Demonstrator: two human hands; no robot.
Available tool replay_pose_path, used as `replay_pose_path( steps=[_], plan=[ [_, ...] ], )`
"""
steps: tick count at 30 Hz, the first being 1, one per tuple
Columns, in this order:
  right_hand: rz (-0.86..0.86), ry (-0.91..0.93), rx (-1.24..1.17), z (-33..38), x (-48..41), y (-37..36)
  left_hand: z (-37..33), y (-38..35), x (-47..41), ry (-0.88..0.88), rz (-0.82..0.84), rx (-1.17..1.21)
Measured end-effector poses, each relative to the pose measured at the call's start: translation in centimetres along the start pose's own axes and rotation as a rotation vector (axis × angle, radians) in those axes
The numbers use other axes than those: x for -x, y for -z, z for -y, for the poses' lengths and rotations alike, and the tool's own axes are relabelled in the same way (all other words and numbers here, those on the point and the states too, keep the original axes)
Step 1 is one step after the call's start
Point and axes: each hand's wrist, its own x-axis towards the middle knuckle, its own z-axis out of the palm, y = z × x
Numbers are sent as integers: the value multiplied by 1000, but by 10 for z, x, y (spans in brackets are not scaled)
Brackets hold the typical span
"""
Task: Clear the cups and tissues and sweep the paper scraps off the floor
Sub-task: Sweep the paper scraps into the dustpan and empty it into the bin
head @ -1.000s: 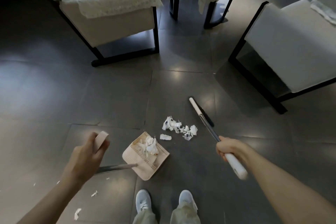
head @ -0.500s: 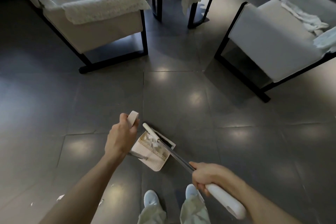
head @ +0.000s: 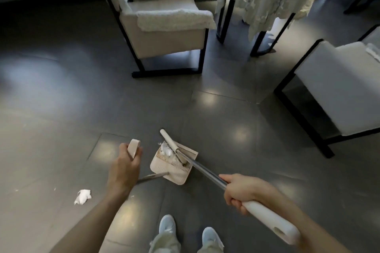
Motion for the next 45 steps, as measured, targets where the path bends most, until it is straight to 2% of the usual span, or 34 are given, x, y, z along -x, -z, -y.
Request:
replay_pose_path(
  steps=[6,11,17,22,30,34,37,40,45],
  plan=[
    [-17,118,167,18,16,9,24,28,58,183,-247,48],
    [41,194,251,53,17,10,49,50,92,294,-441,125],
    [135,181,154,126,-8,8,87,81,86,359,-509,129],
    [130,215,212,182,-48,-10,119,108,85,404,-570,71],
    [-97,350,698,253,-116,-60,139,135,138,543,-647,13],
    [-216,351,972,268,-147,-63,145,126,185,693,-708,40],
    [-249,329,1122,278,-179,-51,149,104,210,853,-790,173],
    [-181,242,1209,287,-202,-44,159,80,235,971,-815,300],
    [13,172,1130,260,-205,-64,160,49,259,1081,-866,249]
  ],
)
